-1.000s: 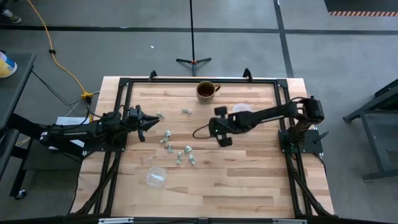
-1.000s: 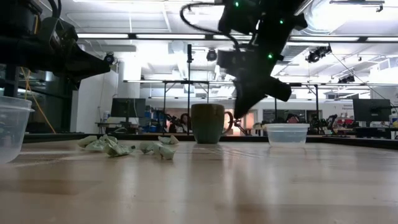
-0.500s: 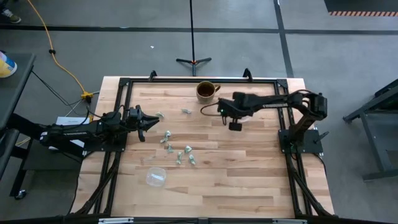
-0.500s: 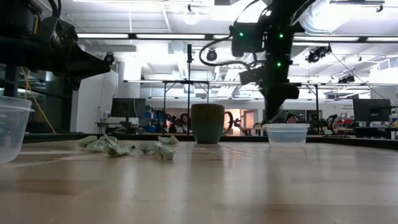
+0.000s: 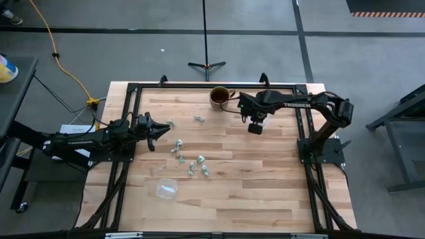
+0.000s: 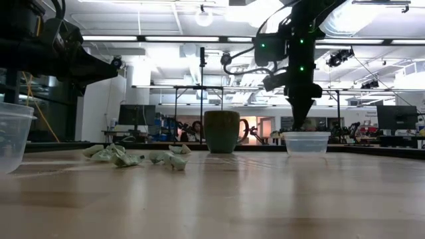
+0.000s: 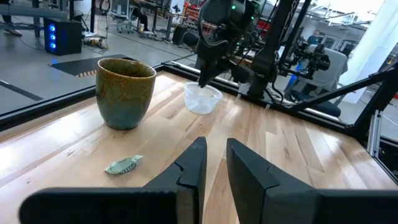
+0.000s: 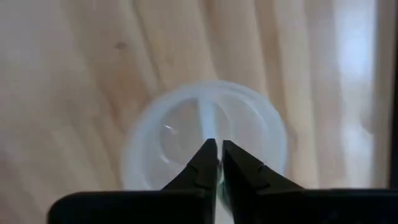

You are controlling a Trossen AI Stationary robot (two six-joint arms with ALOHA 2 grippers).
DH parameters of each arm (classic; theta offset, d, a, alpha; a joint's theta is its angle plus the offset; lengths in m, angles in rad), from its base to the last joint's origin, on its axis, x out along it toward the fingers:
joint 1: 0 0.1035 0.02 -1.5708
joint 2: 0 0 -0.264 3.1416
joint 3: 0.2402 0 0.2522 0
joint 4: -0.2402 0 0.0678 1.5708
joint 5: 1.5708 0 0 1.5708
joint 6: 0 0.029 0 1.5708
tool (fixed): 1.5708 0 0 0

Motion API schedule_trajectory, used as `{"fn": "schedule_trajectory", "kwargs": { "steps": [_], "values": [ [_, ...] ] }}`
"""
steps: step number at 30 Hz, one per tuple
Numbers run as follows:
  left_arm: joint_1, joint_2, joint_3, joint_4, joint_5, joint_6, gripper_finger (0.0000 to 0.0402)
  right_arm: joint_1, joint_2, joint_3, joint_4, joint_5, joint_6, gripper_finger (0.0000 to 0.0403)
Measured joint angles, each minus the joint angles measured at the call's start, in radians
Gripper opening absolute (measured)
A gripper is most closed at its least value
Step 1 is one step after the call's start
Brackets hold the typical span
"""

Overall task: Pick and place Stevia / Truvia into bins
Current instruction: Put the stevia packet into the top transparent container

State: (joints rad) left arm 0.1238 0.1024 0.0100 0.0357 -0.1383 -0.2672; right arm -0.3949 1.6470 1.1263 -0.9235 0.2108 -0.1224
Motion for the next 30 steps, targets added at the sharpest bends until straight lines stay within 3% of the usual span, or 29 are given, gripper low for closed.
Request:
{"fn": "schedule_trajectory", "kwargs": {
  "steps": [5, 7, 12, 15, 20, 26, 30],
  "values": [
    [0.0, 0.0, 0.0, 0.0, 0.0, 0.0, 0.0099, -0.007, 0.0, 0.0, 0.01, 0.014, 0.01, 0.0089],
    [0.0, 0.0, 0.0, 0.0, 0.0, 0.0, 0.0099, -0.006, 0.0, 0.0, 0.052, -0.033, 0.005, 0.0118],
    [0.0, 0.0, 0.0, 0.0, 0.0, 0.0, 0.0099, 0.023, 0.0, 0.0, 0.3, -0.46, -0.082, 0.0176],
    [0.0, 0.0, 0.0, 0.0, 0.0, 0.0, 0.0099, 0.074, 0.0, -0.02, 0.588, -0.56, -0.095, 0.0193],
    [0.0, 0.0, 0.0, 0.0, 0.0, 0.0, 0.0099, 0.169, 0.05, -0.058, 0.982, -0.435, -0.071, 0.0202],
    [0.0, 0.0, 0.0, 0.0, 0.0, 0.0, 0.0099, 0.253, 0.154, -0.06, 1.14, -0.193, -0.087, 0.0206],
    [0.0, 0.0, 0.0, 0.0, -0.001, 0.0, 0.0099, 0.262, 0.22, -0.056, 1.189, -0.15, -0.087, 0.0218]
  ]
}}
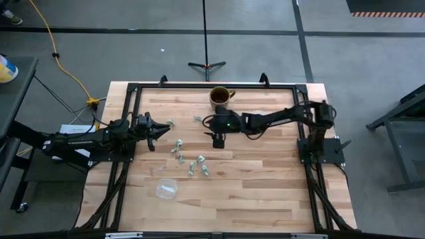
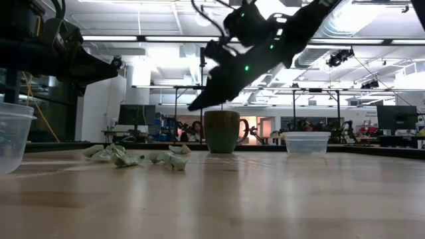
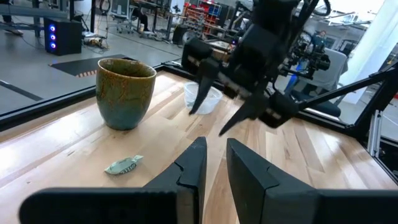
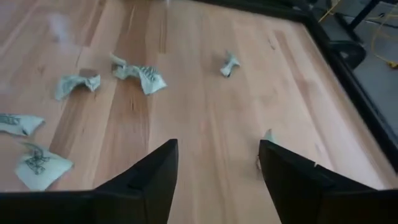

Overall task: Pick and place Stevia / Truvia into bins
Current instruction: Put the stevia packet into the top transparent container

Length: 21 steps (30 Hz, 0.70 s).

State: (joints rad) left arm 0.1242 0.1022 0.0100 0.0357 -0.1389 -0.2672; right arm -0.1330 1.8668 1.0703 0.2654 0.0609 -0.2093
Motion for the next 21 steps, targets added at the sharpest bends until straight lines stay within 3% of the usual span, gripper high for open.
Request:
{"fn": "schedule_trajectory", "kwargs": {
  "steps": [7, 15, 21],
  "values": [
    [0.0, 0.0, 0.0, 0.0, 0.0, 0.0, 0.0099, -0.028, 0.13, 0.131, -0.04, -0.019, -0.014, 0.0236],
    [0.0, 0.0, 0.0, 0.0, 0.0, 0.0, 0.0099, -0.101, 0.237, 0.382, -0.361, -0.015, -0.011, 0.0239],
    [0.0, 0.0, 0.0, 0.0, 0.0, 0.0, 0.0099, -0.124, 0.309, 0.521, -0.506, -0.048, 0.041, 0.0237]
  ]
}}
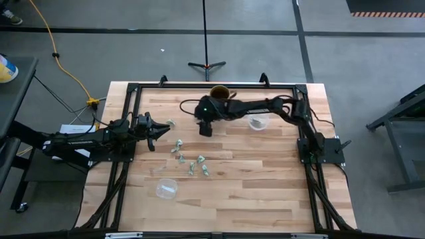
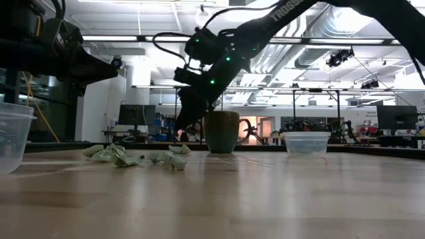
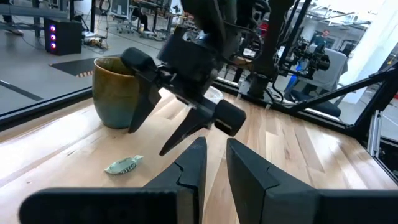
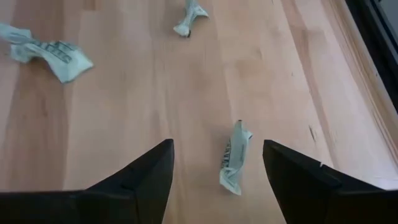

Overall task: Pick and place Stevia / Truvia into bins
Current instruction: Put the stevia packet into the top transparent container

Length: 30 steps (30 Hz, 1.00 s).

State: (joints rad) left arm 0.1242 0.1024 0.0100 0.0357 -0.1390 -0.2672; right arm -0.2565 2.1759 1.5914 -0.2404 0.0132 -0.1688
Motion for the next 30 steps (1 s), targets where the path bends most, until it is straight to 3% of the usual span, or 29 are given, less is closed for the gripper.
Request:
{"fn": "schedule_trajectory", "kwargs": {
  "steps": [5, 11, 21, 30],
  "values": [
    [0.0, 0.0, 0.0, 0.0, 0.004, 0.0, 0.0099, 0.006, 0.033, 0.071, -0.076, 0.013, -0.003, 0.024],
    [0.0, 0.0, 0.0, -0.002, 0.02, 0.0, 0.0099, 0.06, 0.043, 0.099, -0.1, 0.085, -0.117, 0.0229],
    [0.0, 0.0, 0.0, -0.001, 0.02, 0.0, 0.0099, 0.079, 0.041, 0.163, -0.077, 0.085, -0.165, 0.0212],
    [0.0, 0.0, 0.0, -0.002, 0.019, 0.0, 0.0099, 0.068, 0.13, 0.322, -0.253, 0.156, -0.097, 0.0242]
  ]
}}
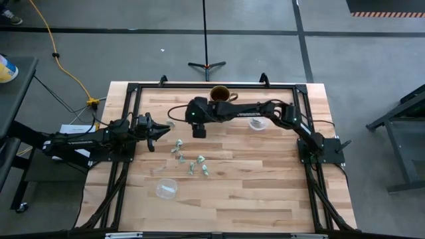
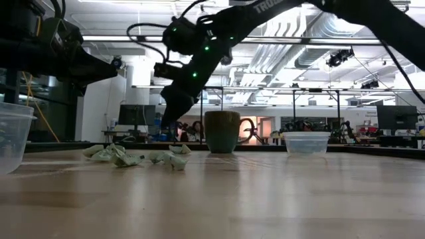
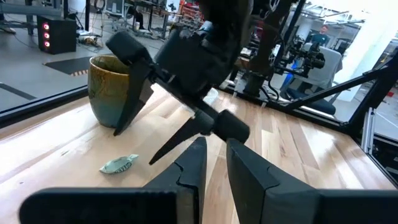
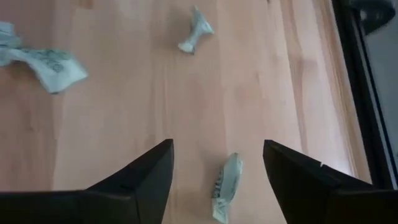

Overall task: Pick and place Stevia / Truvia into bins
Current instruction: Put the stevia packet into the top transparent container

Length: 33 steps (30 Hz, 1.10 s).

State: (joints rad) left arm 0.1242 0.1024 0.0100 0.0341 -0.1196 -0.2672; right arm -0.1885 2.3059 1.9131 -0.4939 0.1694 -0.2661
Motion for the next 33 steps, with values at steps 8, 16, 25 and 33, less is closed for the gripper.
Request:
{"fn": "schedule_trajectory", "kwargs": {
  "steps": [8, 16, 25, 33],
  "values": [
    [0.0, 0.0, 0.0, -0.001, 0.003, 0.0, 0.0099, -0.022, 0.135, 0.23, -0.228, -0.023, 0.004, 0.025],
    [0.0, 0.0, 0.0, -0.003, 0.013, 0.0, 0.0099, -0.05, 0.17, 0.265, -0.279, -0.062, -0.002, 0.0248],
    [0.0, 0.0, 0.0, -0.004, 0.014, 0.0, 0.0099, -0.063, 0.185, 0.264, -0.303, -0.048, 0.003, 0.0248],
    [0.0, 0.0, 0.0, -0.004, 0.014, 0.0, 0.0099, -0.072, 0.186, 0.264, -0.371, -0.07, 0.042, 0.0247]
  ]
}}
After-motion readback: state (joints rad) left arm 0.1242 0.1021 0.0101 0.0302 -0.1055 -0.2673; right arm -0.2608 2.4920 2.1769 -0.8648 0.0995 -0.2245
